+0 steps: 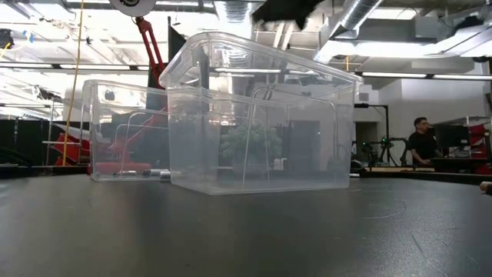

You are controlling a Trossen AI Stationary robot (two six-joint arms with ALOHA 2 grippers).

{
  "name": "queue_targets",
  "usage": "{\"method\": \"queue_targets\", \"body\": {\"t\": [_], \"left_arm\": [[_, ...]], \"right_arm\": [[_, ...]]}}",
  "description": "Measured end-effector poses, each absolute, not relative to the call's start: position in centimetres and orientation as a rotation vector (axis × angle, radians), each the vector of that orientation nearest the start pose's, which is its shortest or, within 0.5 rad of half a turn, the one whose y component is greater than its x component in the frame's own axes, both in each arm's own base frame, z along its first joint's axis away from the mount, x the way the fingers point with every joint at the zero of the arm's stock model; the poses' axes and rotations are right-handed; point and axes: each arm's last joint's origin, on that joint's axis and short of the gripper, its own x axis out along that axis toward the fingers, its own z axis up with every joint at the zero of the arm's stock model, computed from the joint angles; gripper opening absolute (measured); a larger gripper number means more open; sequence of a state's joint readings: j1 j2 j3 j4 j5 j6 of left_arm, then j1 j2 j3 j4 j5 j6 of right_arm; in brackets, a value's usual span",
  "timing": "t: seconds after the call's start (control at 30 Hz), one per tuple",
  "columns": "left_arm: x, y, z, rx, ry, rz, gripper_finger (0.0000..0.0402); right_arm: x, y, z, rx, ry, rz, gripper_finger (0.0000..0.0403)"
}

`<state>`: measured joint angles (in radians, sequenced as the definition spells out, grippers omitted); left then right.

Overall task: Sort batteries
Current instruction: Put the silver battery into the top transparent bin, then put the brown battery into the bottom transparent bin

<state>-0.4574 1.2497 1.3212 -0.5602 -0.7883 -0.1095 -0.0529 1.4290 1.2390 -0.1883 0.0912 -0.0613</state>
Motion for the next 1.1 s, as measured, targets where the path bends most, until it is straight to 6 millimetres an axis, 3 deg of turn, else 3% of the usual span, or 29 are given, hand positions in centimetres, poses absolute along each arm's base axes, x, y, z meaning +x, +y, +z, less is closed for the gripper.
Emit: {"method": "queue_targets", "body": {"t": [0.23,0.4,0.53,0.67,0.93,1.1], "left_arm": [[20.2,-8.4,41.7,0.128,0.268,0.365,0.0219],[19.8,-8.2,41.8,0.150,0.275,0.369,0.0219],[19.7,-8.1,41.5,0.174,0.296,0.394,0.0219],[19.5,-8.0,41.2,0.177,0.324,0.401,0.0219],[19.5,-8.0,41.0,0.173,0.335,0.410,0.0219],[19.9,-8.1,39.8,0.159,0.333,0.430,0.0219]], "right_arm": [[39.1,-7.4,31.6,-0.042,0.407,-0.138,0.0004],[43.0,-9.7,29.0,-0.020,0.465,-0.140,0.0005],[44.7,-10.4,27.7,-0.012,0.495,-0.142,0.0016],[45.3,-10.5,27.3,-0.014,0.520,-0.138,0.0074],[44.8,-10.4,29.0,-0.050,0.498,-0.131,0.0249],[41.8,-9.7,32.0,-0.090,0.573,-0.128,0.0274]]}}
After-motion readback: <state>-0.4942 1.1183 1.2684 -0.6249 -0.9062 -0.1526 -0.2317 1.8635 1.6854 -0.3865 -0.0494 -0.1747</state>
